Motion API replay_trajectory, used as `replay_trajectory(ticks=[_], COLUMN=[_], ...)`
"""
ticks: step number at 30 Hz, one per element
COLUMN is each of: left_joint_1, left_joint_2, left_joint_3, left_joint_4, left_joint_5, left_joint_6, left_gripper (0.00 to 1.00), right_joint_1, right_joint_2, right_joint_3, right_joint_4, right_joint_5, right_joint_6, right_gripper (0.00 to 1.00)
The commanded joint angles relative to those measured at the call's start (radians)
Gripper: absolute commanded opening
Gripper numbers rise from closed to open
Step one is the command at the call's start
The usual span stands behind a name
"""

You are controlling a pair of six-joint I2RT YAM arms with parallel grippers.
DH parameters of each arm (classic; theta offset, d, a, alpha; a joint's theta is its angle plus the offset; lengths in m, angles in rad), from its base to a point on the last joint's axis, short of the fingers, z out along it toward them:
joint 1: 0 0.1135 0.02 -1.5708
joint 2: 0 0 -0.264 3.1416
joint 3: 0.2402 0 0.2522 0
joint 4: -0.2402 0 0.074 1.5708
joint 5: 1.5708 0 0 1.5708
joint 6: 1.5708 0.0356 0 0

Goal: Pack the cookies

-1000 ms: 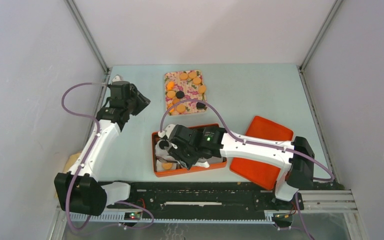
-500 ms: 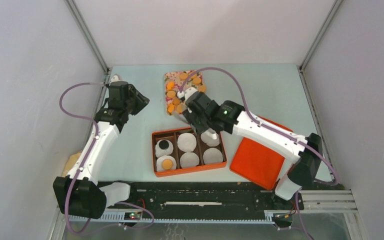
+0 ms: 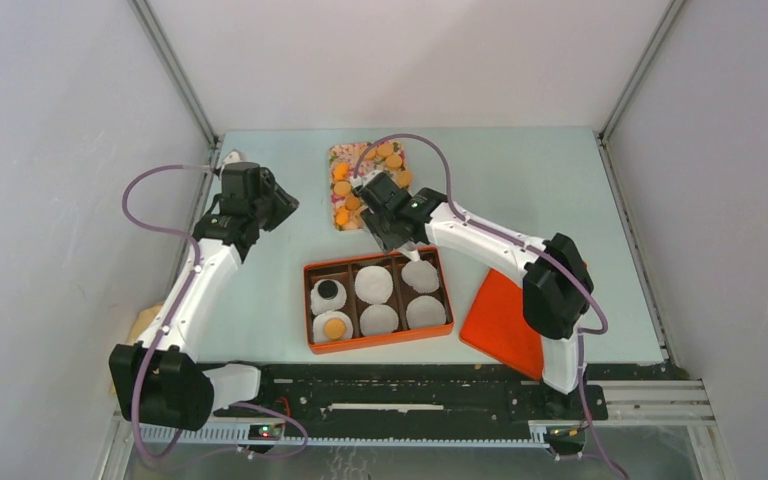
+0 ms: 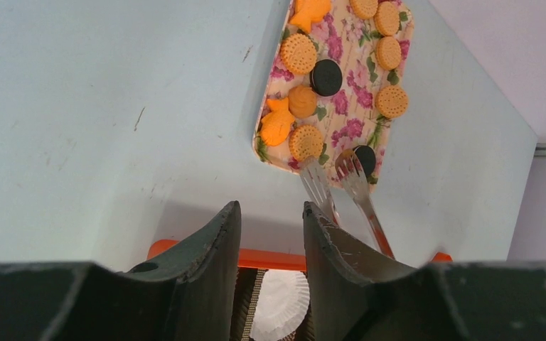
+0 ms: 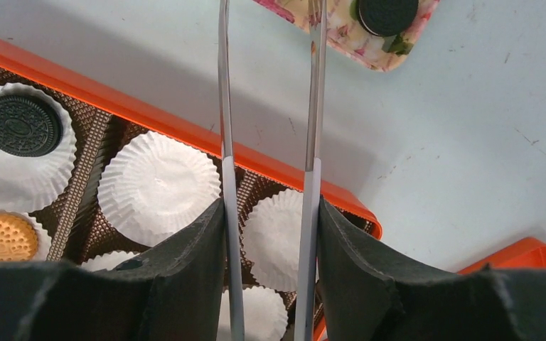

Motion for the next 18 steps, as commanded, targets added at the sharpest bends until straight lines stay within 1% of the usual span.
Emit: replay_trajectory(ticks=[1,7,11,16,18], left_joint_1=[0.003,0.004,0.003,0.004,0.003], left_joint_2=[0.006,0.016,0.019,0.014,0.016], left_joint_3=[-0.003,-0.005,-0.007,-0.012,-0.015], left_joint_4=[0.014,0.016,0.017,0.018,0.021], left_joint_5=[-0.025,-0.019,-0.013,-0.011,-0.008], left_joint_6=[0.022,0.020,0.019,0.018,0.015], left_gripper=[0.43,0.43,0.43,0.43,0.43], right_joint_1=[-0.026,-0.040,-0.040,-0.030,-0.030], right_joint_2=[-0.010,0.036,0.075,0.056,0.070], right_joint_3=[0.058,0.077,0.115,0.080,0.091], right_joint_4=[0.064,0.069,0.028,0.044,0.035], right_joint_5=[-0.005,-0.037,-0.057,-0.076,-0.085], right_joint_6=[-0.005,0.002,0.019,0.038,0.044], right_gripper=[0.53,0.53,0.53,0.54,0.54])
